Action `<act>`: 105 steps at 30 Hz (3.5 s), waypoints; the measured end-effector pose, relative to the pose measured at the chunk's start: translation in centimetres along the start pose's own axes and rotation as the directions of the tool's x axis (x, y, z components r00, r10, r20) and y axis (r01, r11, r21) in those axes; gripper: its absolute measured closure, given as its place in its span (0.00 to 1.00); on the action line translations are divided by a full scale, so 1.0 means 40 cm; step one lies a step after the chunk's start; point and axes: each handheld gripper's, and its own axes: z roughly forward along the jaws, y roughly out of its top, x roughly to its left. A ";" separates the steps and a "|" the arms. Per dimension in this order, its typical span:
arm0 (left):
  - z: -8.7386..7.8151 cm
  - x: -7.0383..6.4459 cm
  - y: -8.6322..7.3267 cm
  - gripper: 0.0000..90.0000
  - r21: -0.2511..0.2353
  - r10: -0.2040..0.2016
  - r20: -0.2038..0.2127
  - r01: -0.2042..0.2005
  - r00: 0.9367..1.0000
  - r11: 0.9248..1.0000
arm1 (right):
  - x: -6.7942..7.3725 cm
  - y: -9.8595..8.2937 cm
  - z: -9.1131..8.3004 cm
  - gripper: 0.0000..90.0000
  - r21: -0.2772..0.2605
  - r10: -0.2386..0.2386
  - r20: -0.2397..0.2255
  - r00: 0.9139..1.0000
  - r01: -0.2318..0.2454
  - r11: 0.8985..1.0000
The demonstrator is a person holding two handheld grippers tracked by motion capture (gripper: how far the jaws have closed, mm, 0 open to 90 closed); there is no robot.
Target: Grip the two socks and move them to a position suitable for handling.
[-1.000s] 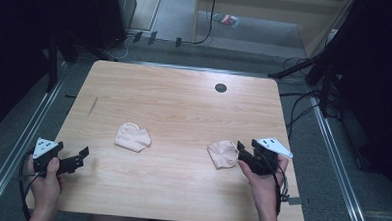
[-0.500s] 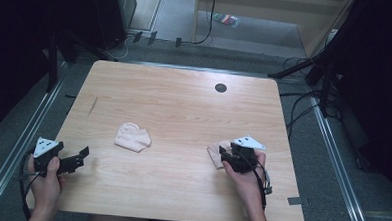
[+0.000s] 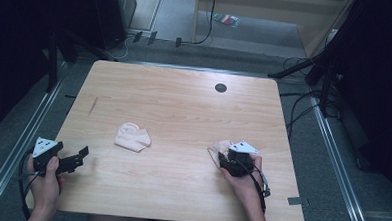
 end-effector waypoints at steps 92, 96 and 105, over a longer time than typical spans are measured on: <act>0.069 -0.457 0.008 0.07 0.039 0.153 0.458 -0.191 0.876 0.981 | 0.258 0.042 0.021 0.73 -0.002 -0.071 -0.296 0.952 0.074 0.997; 0.069 -0.451 0.010 0.07 0.037 0.144 0.459 -0.180 0.877 0.983 | 0.257 0.038 0.024 0.62 -0.001 -0.077 -0.273 0.959 0.079 0.997; 0.070 -0.448 0.011 0.07 0.042 0.138 0.458 -0.177 0.878 0.983 | 0.260 0.031 0.029 0.63 0.019 -0.092 -0.238 0.967 0.099 0.995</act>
